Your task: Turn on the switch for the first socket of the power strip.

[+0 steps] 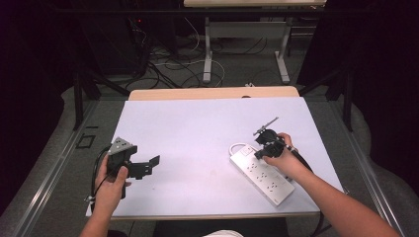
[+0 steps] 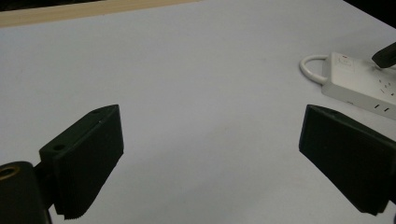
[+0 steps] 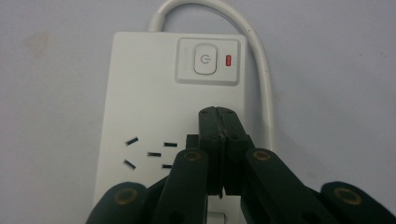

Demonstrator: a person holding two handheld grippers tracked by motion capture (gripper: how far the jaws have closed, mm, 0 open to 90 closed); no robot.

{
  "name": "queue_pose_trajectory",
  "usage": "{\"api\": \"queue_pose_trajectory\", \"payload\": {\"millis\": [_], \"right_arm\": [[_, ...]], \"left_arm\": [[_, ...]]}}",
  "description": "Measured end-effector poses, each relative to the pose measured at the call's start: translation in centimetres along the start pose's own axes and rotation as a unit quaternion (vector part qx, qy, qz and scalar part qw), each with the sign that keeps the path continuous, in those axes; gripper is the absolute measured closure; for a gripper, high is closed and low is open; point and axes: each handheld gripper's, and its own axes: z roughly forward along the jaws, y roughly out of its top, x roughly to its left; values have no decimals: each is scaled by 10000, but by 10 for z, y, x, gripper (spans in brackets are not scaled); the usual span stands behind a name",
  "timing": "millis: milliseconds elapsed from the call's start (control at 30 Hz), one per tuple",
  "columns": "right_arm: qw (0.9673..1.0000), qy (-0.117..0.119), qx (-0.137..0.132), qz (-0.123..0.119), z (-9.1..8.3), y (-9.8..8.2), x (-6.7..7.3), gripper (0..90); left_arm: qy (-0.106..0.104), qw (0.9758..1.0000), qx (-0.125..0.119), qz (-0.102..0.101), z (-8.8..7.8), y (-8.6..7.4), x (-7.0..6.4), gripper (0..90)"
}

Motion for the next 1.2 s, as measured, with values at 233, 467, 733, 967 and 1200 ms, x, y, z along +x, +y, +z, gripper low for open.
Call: {"api": "queue_pose_trajectory", "payload": {"millis": [233, 467, 733, 967, 1200], "right_arm": [[10000, 20, 45, -78, 4, 2, 1, 900], [9999, 52, 4, -107, 5, 2, -1, 900], [10000, 44, 38, -67, 4, 2, 0, 900], [9999, 71, -56, -46, 5, 1, 0, 900], [10000, 26, 48, -15, 4, 2, 1, 900]], "left_arm": [[7, 10000, -19, -7, 0, 0, 0, 64], [21, 10000, -26, 14, -1, 0, 1, 64], [3, 10000, -16, -5, 0, 0, 0, 65], [13, 10000, -15, 24, -1, 0, 1, 65], [8, 10000, -19, 0, -1, 0, 1, 65]]}}
